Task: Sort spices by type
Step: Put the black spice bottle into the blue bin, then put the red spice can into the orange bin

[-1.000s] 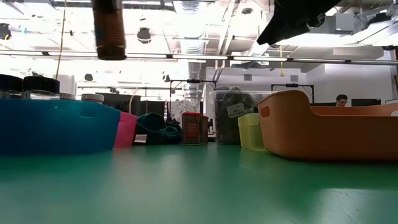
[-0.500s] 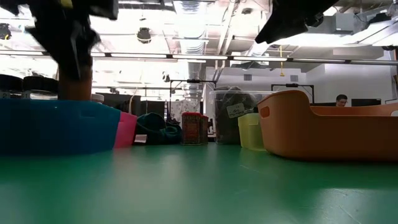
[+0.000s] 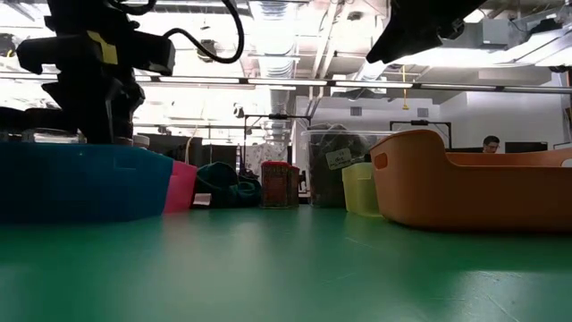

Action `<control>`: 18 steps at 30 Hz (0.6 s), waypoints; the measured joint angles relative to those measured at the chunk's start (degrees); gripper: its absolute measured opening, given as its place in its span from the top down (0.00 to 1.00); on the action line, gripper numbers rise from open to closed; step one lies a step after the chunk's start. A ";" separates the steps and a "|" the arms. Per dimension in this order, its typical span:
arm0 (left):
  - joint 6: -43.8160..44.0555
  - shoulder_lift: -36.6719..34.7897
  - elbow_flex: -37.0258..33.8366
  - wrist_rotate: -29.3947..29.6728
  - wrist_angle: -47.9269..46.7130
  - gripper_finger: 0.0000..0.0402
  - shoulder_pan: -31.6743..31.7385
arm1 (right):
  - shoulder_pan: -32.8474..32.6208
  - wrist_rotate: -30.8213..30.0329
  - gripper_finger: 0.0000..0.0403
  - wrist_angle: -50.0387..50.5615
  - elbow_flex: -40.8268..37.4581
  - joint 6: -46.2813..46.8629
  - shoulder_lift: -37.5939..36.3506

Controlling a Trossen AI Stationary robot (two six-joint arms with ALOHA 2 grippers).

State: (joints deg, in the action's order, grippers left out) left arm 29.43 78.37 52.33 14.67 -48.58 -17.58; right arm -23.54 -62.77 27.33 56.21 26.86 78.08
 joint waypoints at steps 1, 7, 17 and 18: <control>-0.07 0.00 0.14 -0.30 -0.07 0.29 0.02 | -0.01 0.01 0.37 0.00 0.00 -0.01 0.00; -2.65 -0.02 4.61 -0.71 -1.81 0.25 0.02 | -0.01 1.23 0.37 0.00 0.00 -0.01 0.00; -12.05 -0.11 14.68 8.17 -4.69 0.24 2.41 | 0.01 1.28 0.37 -0.31 0.00 -0.04 0.00; -13.36 -0.11 14.69 7.77 -3.12 0.24 3.79 | 0.01 1.28 0.37 -0.56 0.00 -0.20 0.00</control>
State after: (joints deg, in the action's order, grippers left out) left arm 16.07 78.26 67.02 22.43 -51.69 -13.80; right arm -23.53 -61.49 26.77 56.21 26.66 78.08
